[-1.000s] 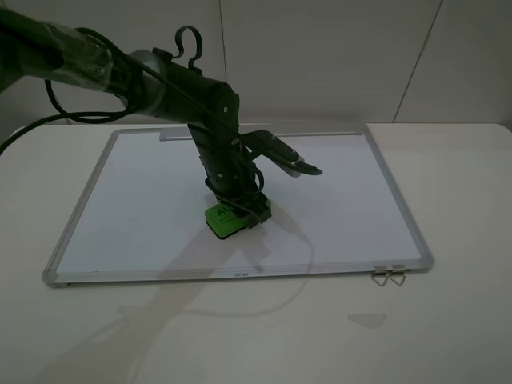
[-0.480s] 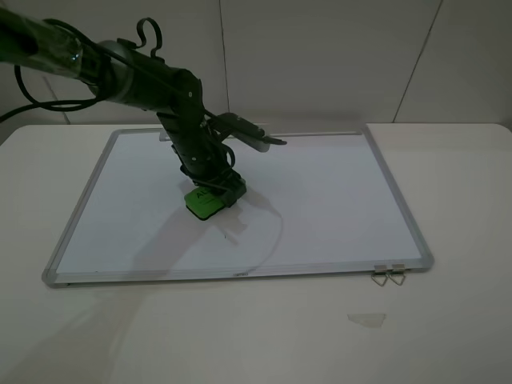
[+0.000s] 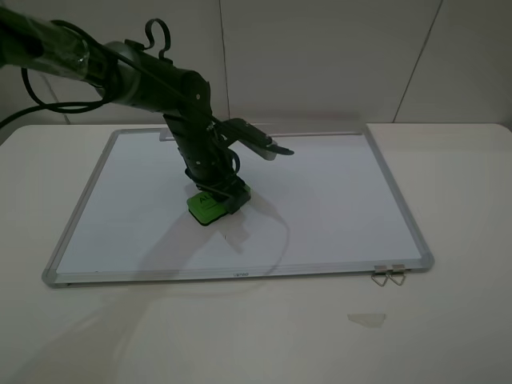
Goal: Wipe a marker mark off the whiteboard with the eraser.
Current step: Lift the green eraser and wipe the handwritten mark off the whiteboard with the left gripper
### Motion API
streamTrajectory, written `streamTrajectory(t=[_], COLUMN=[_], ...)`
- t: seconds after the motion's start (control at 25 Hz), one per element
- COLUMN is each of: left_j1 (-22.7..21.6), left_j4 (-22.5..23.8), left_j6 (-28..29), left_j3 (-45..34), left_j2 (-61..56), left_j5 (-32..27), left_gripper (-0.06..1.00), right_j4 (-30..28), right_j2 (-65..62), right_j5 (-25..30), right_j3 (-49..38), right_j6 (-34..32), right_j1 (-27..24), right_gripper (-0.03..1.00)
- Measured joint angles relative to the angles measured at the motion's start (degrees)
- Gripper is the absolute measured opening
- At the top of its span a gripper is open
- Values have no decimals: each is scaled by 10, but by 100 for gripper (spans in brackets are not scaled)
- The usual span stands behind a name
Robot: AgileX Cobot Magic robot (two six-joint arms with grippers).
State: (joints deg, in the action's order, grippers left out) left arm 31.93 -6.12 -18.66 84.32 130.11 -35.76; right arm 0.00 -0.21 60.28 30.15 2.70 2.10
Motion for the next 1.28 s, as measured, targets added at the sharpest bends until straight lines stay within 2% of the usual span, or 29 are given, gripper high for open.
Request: streamTrajectory(t=[0.12, 0.4, 0.64, 0.92, 1.28], left_j1=[23, 74, 94, 95, 71], left_j4=[0, -5, -39, -45, -67], left_j6=[-25, -128, -193, -197, -183], left_j3=[0, 0, 0, 0, -1], left_j2=[0, -1, -1, -1, 3], left_j5=[-13, -38, -39, -34, 40], left_gripper=[59, 59, 59, 59, 59], right_j4=[0, 0, 0, 0, 0], right_j2=[0, 0, 0, 0, 0], right_j5=[0, 0, 0, 0, 0], right_j3=[0, 0, 0, 0, 0], right_j6=[0, 0, 0, 0, 0], right_j1=[0, 0, 0, 0, 0], right_gripper=[82, 82, 82, 82, 82])
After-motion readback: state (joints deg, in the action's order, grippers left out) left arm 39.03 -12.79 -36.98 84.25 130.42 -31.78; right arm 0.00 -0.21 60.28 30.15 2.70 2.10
